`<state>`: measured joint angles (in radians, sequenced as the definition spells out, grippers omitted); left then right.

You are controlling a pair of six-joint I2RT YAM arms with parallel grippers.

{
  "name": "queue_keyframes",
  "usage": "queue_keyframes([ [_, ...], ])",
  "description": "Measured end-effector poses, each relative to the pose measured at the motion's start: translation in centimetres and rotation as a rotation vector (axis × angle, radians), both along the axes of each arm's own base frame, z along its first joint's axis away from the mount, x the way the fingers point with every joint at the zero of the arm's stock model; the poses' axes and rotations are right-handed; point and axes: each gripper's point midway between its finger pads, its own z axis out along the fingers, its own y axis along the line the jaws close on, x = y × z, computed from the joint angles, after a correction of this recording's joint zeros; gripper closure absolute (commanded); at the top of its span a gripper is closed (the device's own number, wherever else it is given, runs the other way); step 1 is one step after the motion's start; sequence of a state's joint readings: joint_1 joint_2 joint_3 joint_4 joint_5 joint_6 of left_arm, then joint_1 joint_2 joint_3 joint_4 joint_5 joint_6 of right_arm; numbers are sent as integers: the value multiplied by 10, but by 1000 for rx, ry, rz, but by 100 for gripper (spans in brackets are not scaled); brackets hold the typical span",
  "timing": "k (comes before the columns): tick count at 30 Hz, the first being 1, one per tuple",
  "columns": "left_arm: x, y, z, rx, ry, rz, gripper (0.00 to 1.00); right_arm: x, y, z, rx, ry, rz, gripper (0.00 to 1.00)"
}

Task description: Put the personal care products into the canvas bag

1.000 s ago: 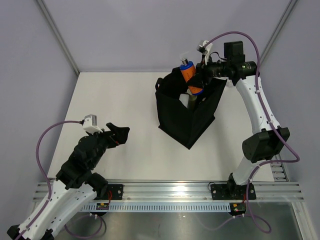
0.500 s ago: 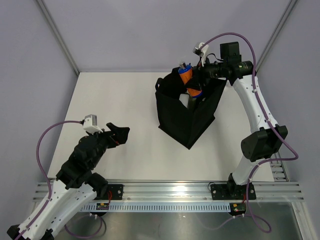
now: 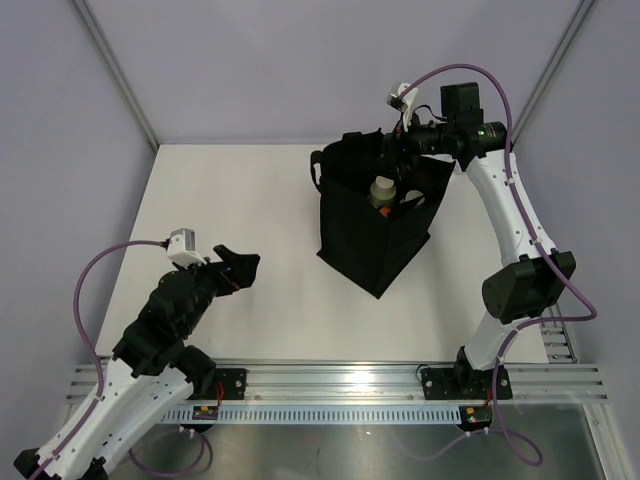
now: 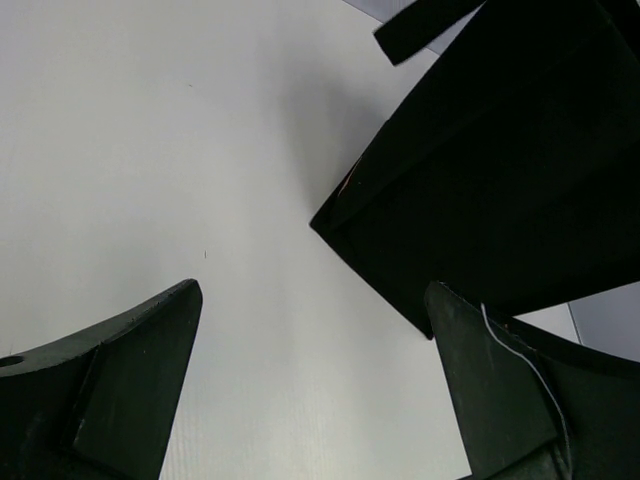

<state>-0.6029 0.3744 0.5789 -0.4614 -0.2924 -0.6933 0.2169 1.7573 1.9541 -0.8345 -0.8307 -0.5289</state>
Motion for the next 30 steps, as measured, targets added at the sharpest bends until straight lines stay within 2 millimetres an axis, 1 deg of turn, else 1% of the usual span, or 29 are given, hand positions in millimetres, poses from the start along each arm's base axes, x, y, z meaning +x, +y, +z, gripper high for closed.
queue_keyframes([
  [6, 0, 0, -1, 2, 3, 0, 1, 1, 0, 1, 5, 4, -6, 14],
  [8, 0, 0, -1, 3, 5, 0, 1, 6, -2, 6, 43, 34, -50, 14],
  [10, 0, 0, -1, 4, 5, 0, 1, 19, -13, 16, 100, 80, -146, 15],
  [12, 0, 0, -1, 4, 5, 0, 1, 46, -41, 32, 177, 124, -305, 15],
  [13, 0, 0, -1, 3, 5, 0, 1, 59, -57, 38, 209, 136, -380, 13],
  [14, 0, 0, -1, 3, 5, 0, 1, 78, -81, 45, 250, 148, -489, 1],
  [16, 0, 0, -1, 2, 4, 0, 1, 107, -126, 47, 309, 182, -698, 0],
  [17, 0, 0, -1, 2, 4, 0, 1, 118, -147, 44, 323, 190, -808, 0],
  [18, 0, 0, -1, 1, 3, 0, 1, 130, -169, 35, 336, 210, -944, 0],
  [19, 0, 0, -1, 1, 2, 0, 1, 140, -189, 28, 341, 218, -1067, 0],
  [20, 0, 0, -1, 1, 3, 0, 1, 148, -203, 20, 340, 220, -1164, 1],
  [23, 0, 0, -1, 2, 3, 0, 1, 170, -233, -8, 294, 213, -1362, 1],
  [26, 1, -1, -2, 4, 7, 0, 1, 187, -252, -39, 231, 210, -1476, 1],
  [30, 2, -1, -4, 9, 15, 0, 1, 200, -271, -86, 144, 233, -1579, 1],
])
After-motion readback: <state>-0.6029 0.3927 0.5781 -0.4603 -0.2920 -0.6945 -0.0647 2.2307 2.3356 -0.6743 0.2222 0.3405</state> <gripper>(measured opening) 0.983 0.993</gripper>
